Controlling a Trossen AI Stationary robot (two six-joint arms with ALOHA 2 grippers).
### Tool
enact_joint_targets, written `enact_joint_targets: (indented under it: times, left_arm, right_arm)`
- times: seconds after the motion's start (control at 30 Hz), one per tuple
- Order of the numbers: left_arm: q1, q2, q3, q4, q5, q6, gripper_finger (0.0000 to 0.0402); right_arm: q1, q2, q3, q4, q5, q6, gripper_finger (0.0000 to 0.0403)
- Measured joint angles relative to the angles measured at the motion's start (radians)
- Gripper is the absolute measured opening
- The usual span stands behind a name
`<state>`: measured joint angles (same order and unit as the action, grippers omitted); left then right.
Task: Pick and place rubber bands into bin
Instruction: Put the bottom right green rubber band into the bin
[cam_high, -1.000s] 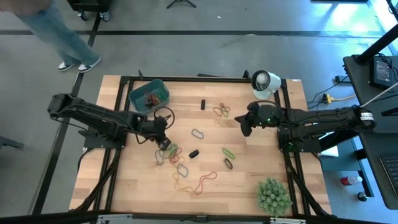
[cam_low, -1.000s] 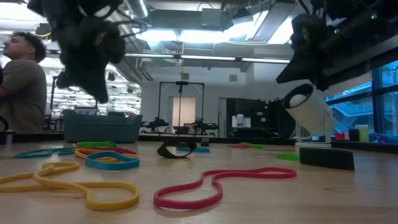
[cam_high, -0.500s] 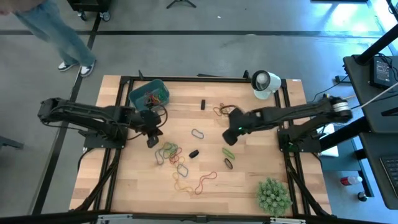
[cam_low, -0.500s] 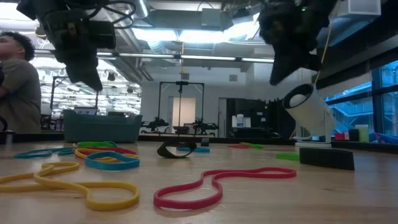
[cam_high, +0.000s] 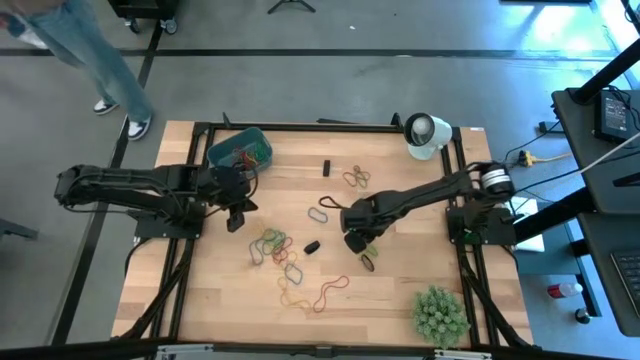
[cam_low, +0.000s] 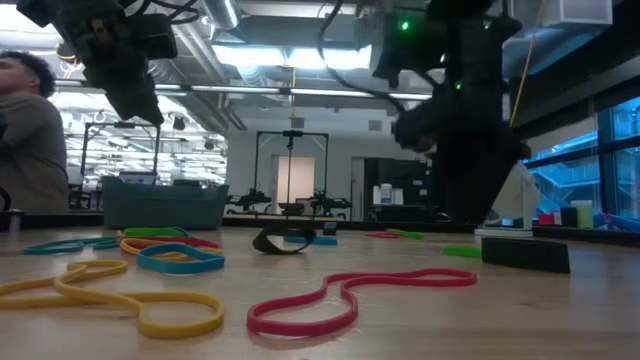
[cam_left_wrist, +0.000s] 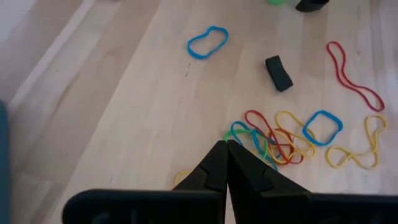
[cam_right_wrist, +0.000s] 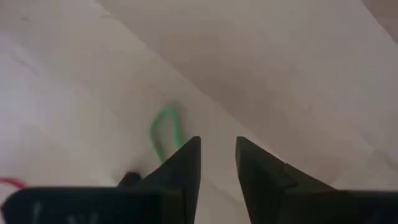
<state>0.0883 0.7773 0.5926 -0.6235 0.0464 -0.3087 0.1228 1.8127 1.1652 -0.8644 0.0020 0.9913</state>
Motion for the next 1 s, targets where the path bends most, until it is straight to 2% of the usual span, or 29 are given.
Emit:
enact_joint_targets:
  times: [0.3,0.47,0.7,0.9,1.0]
  left_arm:
    - [0.000,0.002,0.000,0.000,-0.026,-0.001,0.0015]
    - [0.000,0.002,0.000,0.001,-0.029,0.000,0.0024]
    - [0.000,0.002,0.000,0.022,-0.077,-0.001,0.0048]
    - [0.000,0.002,0.000,0.047,-0.082,-0.003,0.0093]
    - [0.000,0.002,0.000,0.055,-0.081,-0.018,0.0116]
  right_arm:
    - [0.009,0.050,0.000,0.078,-0.030,0.025,0.0113]
    - [0.033,0.054,0.000,0.087,-0.030,0.051,0.0103]
    - [0.067,0.057,-0.010,0.106,-0.024,0.076,0.0071]
    - [0.080,0.077,-0.019,0.102,-0.017,0.081,0.0016]
    - [0.080,0.080,-0.006,0.094,-0.018,0.080,0.0007]
